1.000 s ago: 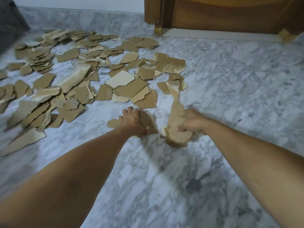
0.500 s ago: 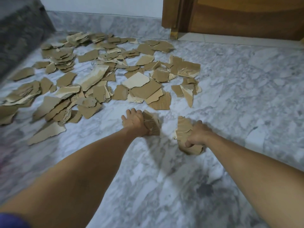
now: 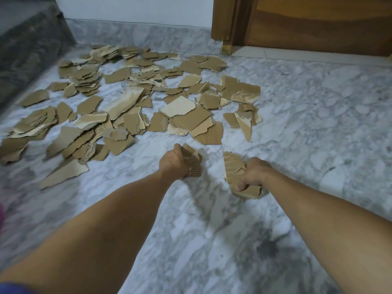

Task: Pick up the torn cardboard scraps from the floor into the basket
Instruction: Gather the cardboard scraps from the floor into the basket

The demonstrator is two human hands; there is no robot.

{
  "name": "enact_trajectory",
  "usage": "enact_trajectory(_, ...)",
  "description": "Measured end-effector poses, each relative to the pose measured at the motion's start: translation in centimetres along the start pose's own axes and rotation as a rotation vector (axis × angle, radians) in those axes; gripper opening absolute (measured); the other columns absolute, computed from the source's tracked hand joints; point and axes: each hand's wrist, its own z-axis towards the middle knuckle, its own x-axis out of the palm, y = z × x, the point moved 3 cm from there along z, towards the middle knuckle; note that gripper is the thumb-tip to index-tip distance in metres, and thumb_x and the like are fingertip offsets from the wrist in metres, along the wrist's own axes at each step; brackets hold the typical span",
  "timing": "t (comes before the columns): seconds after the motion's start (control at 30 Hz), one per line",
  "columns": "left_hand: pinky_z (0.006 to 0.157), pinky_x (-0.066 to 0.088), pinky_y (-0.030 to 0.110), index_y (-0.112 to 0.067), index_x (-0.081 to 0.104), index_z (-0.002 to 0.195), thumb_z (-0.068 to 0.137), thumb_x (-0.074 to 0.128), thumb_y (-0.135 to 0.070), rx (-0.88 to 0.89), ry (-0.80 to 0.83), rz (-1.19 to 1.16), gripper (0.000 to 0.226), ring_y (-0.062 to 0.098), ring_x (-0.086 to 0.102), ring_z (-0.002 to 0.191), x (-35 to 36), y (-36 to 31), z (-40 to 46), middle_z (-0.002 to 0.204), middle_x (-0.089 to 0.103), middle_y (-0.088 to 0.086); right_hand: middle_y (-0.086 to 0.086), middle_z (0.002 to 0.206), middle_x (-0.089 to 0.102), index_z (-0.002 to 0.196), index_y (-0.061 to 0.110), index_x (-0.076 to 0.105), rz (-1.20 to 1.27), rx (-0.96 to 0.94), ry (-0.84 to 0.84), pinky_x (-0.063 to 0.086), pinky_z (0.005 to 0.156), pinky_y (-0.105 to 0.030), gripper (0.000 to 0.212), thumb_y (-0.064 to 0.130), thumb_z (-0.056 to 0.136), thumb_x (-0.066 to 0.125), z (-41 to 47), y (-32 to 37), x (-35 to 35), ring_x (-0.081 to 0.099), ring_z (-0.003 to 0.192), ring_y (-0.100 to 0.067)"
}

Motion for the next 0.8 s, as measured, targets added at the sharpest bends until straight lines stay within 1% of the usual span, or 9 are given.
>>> enact_trajectory(0.1, 0.068, 0.046, 0.032, -0.009, 0.045, 0.114, 0.075, 0.071, -0.011, 0.054, -0.016, 0.046, 0.047, 0.03, 0.062, 0.093, -0.2, -0.3, 0.2, 0.103, 0.063, 0.011, -0.005, 0.098, 0.066, 0.1, 0.011, 0.061, 0.024, -0.031, -0.013, 0.053, 0.067, -0.027, 0.051, 0.022, 0.058, 0.089, 0.0, 0.2, -0.5, 0.064, 0.087, -0.023)
enact_trajectory(0.23, 0.067, 0.044, 0.033, -0.009, 0.046, 0.111, 0.08, 0.065, -0.014, 0.094, -0.037, 0.045, 0.037, 0.03, 0.059, 0.093, -1.4, -0.4, 0.6, 0.102, 0.062, 0.011, -0.007, 0.112, 0.063, 0.114, 0.011, 0.055, 0.061, -0.083, -0.019, 0.055, 0.084, -0.034, 0.066, 0.022, 0.059, 0.091, 0.6, 1.1, -1.7, 0.061, 0.099, -0.025)
enact_trajectory(0.33, 0.072, 0.047, 0.035, -0.009, 0.045, 0.115, 0.083, 0.062, -0.02, 0.118, -0.051, 0.021, 0.038, 0.03, 0.061, 0.096, -3.0, 0.3, 1.7, 0.105, 0.063, 0.011, -0.007, 0.119, 0.058, 0.123, 0.011, 0.049, 0.088, -0.145, -0.045, 0.052, 0.085, -0.033, 0.073, 0.024, 0.064, 0.09, 1.4, 2.7, -3.8, 0.057, 0.101, -0.025)
enact_trajectory(0.4, 0.075, 0.049, 0.035, -0.01, 0.046, 0.12, 0.085, 0.061, -0.021, 0.093, -0.044, 0.006, 0.04, 0.03, 0.061, 0.099, -4.9, 1.1, 1.9, 0.109, 0.063, 0.011, -0.008, 0.115, 0.059, 0.121, 0.011, 0.05, 0.12, -0.166, -0.031, 0.055, 0.082, -0.034, 0.07, 0.022, 0.065, 0.089, 1.4, 4.4, -6.0, 0.059, 0.095, -0.024)
enact_trajectory(0.53, 0.076, 0.056, 0.035, -0.017, 0.049, 0.126, 0.082, 0.063, -0.017, 0.033, 0.003, -0.067, 0.046, 0.026, 0.064, 0.096, -10.6, 1.8, 1.5, 0.109, 0.065, 0.008, -0.009, 0.097, 0.059, 0.108, 0.005, 0.053, 0.161, -0.2, -0.035, 0.057, 0.086, -0.043, 0.061, 0.019, 0.064, 0.091, 0.3, 8.9, -11.4, 0.061, 0.093, -0.026)
enact_trajectory(0.67, 0.075, 0.06, 0.036, -0.017, 0.057, 0.112, 0.075, 0.063, -0.016, -0.076, -0.043, -0.179, 0.037, 0.024, 0.067, 0.091, -17.0, 3.4, -0.2, 0.1, 0.067, 0.005, -0.011, 0.093, 0.065, 0.105, 0.006, 0.058, 0.22, -0.306, 0.028, 0.056, 0.057, -0.033, 0.05, 0.01, 0.066, 0.089, -1.7, 14.1, -14.9, 0.065, 0.073, -0.024)
enact_trajectory(0.7, 0.078, 0.059, 0.036, -0.018, 0.058, 0.111, 0.072, 0.063, -0.017, -0.103, -0.046, -0.201, 0.039, 0.024, 0.067, 0.093, -18.2, 3.8, -0.9, 0.099, 0.067, 0.003, -0.011, 0.095, 0.065, 0.108, 0.007, 0.056, 0.2, -0.322, 0.06, 0.056, 0.056, -0.031, 0.05, 0.008, 0.069, 0.087, -2.3, 14.9, -14.8, 0.064, 0.073, -0.023)
enact_trajectory(0.73, 0.08, 0.058, 0.034, -0.019, 0.058, 0.11, 0.071, 0.063, -0.017, -0.123, -0.067, -0.213, 0.039, 0.023, 0.066, 0.095, -19.6, 4.4, -1.6, 0.099, 0.067, 0.002, -0.011, 0.101, 0.064, 0.113, 0.006, 0.053, 0.156, -0.34, 0.096, 0.057, 0.061, -0.034, 0.054, 0.008, 0.07, 0.086, -2.7, 15.8, -14.5, 0.064, 0.077, -0.024)
enact_trajectory(0.8, 0.071, 0.057, 0.03, -0.021, 0.057, 0.11, 0.077, 0.061, -0.013, -0.175, -0.099, -0.167, 0.034, 0.022, 0.063, 0.092, -21.5, 5.7, -3.2, 0.099, 0.066, 0.002, -0.013, 0.115, 0.058, 0.126, 0.005, 0.044, 0.036, -0.354, 0.136, 0.056, 0.076, -0.038, 0.067, 0.013, 0.073, 0.085, -2.9, 16.6, -12.8, 0.061, 0.093, -0.028)
